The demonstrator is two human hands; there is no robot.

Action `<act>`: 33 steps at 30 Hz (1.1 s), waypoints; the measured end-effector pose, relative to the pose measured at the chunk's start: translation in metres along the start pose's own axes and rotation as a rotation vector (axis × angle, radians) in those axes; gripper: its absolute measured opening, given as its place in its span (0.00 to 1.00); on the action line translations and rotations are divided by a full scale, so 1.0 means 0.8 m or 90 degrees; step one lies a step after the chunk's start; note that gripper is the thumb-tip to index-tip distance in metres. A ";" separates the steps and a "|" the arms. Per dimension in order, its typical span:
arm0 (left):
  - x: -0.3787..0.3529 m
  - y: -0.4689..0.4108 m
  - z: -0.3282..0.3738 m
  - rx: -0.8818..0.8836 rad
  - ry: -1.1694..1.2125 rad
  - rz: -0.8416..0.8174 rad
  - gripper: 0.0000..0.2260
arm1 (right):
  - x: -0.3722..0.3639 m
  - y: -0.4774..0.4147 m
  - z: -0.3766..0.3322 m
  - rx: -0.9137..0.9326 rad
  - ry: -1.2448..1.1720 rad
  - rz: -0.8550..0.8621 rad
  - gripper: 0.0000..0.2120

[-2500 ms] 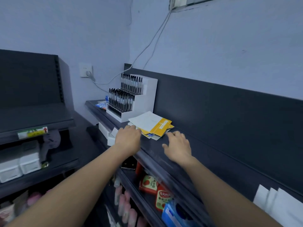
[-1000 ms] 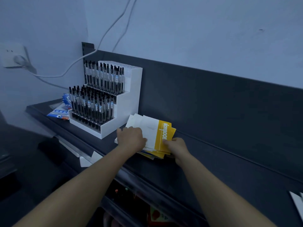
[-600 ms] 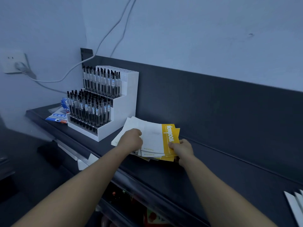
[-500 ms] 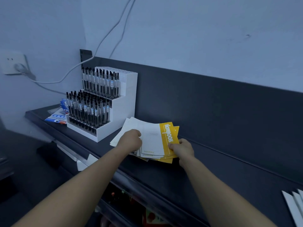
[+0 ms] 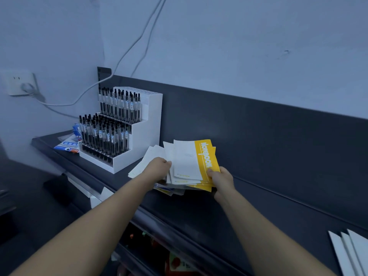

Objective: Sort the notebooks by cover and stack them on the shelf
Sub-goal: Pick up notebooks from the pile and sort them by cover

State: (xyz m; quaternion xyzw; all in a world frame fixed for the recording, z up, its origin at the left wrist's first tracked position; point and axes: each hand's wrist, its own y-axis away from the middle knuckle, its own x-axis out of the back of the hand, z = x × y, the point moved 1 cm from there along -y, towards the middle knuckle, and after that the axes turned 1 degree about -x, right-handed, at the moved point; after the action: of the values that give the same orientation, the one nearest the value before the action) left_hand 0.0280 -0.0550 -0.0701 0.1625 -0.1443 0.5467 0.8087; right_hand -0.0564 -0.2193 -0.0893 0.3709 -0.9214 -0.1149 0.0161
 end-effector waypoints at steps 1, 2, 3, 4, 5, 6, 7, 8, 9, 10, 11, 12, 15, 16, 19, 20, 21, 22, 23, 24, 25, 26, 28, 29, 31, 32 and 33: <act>-0.002 0.006 0.005 0.007 0.052 -0.010 0.14 | 0.003 0.003 -0.003 0.003 -0.012 -0.005 0.02; -0.004 0.012 0.010 0.014 0.096 -0.015 0.16 | 0.008 0.006 -0.005 0.011 -0.019 -0.008 0.02; -0.007 0.016 0.013 0.016 0.127 -0.015 0.17 | 0.014 0.009 -0.007 0.018 -0.028 -0.012 0.03; -0.010 0.020 0.017 0.012 0.151 -0.016 0.17 | 0.020 0.011 -0.010 0.030 -0.033 -0.014 0.02; -0.014 0.023 0.020 0.005 0.167 -0.014 0.18 | 0.026 0.015 -0.012 0.044 -0.037 -0.014 0.02; -0.017 0.026 0.022 -0.004 0.181 -0.011 0.18 | 0.033 0.018 -0.015 0.061 -0.037 -0.014 0.02; -0.021 0.031 0.026 -0.013 0.193 -0.003 0.18 | 0.039 0.022 -0.017 0.076 -0.040 -0.014 0.03; -0.026 0.036 0.029 -0.020 0.211 0.006 0.17 | 0.046 0.026 -0.020 0.090 -0.042 -0.015 0.03; -0.030 0.042 0.033 -0.032 0.226 0.014 0.15 | 0.053 0.031 -0.022 0.100 -0.045 -0.016 0.04; -0.034 0.049 0.036 -0.046 0.237 0.022 0.13 | 0.059 0.038 -0.024 0.107 -0.044 -0.018 0.04; -0.039 0.056 0.039 -0.066 0.238 0.029 0.11 | 0.066 0.044 -0.025 0.113 -0.042 -0.018 0.05; -0.044 0.062 0.042 -0.085 0.236 0.036 0.10 | 0.073 0.050 -0.026 0.116 -0.041 -0.014 0.06; -0.056 0.077 0.046 -0.117 0.223 0.044 0.14 | 0.091 0.066 -0.024 0.129 -0.035 0.011 0.10; -0.060 0.081 0.045 -0.120 0.220 0.038 0.15 | 0.097 0.071 -0.022 0.133 -0.032 0.022 0.11; -0.074 0.096 0.044 -0.135 0.191 0.025 0.14 | 0.116 0.090 -0.014 0.140 -0.025 0.060 0.11; -0.079 0.101 0.043 -0.145 0.181 0.019 0.13 | 0.123 0.098 -0.011 0.141 -0.024 0.071 0.11; -0.085 0.107 0.041 -0.152 0.173 0.012 0.14 | 0.131 0.106 -0.008 0.141 -0.023 0.083 0.11; -0.090 0.113 0.040 -0.155 0.164 0.003 0.14 | 0.138 0.114 -0.005 0.140 -0.020 0.096 0.11; -0.096 0.121 0.040 -0.160 0.151 -0.007 0.14 | 0.146 0.122 -0.002 0.140 -0.019 0.109 0.11; -0.102 0.130 0.041 -0.163 0.133 -0.016 0.14 | 0.154 0.130 0.002 0.139 -0.015 0.123 0.11; -0.108 0.139 0.041 -0.166 0.113 -0.026 0.14 | 0.163 0.138 0.005 0.141 -0.012 0.139 0.11; -0.114 0.148 0.043 -0.172 0.096 -0.037 0.13 | 0.171 0.146 0.007 0.144 -0.010 0.155 0.11; -0.126 0.164 0.045 -0.180 0.073 -0.070 0.12 | 0.189 0.162 0.011 0.148 -0.006 0.181 0.10; -0.132 0.172 0.046 -0.179 0.061 -0.090 0.12 | 0.198 0.169 0.012 0.149 -0.008 0.191 0.10; -0.144 0.190 0.048 -0.180 0.031 -0.124 0.12 | 0.216 0.183 0.014 0.149 -0.014 0.206 0.10; -0.150 0.199 0.051 -0.188 0.020 -0.134 0.12 | 0.225 0.189 0.014 0.148 -0.019 0.214 0.10; -0.156 0.207 0.054 -0.196 0.013 -0.144 0.13 | 0.235 0.194 0.015 0.149 -0.020 0.222 0.10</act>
State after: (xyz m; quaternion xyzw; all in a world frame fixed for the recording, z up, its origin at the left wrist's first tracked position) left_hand -0.1740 -0.1199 -0.0651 0.0469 -0.1988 0.4252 0.8818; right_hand -0.2998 -0.2375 -0.0769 0.2032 -0.9789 -0.0083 -0.0222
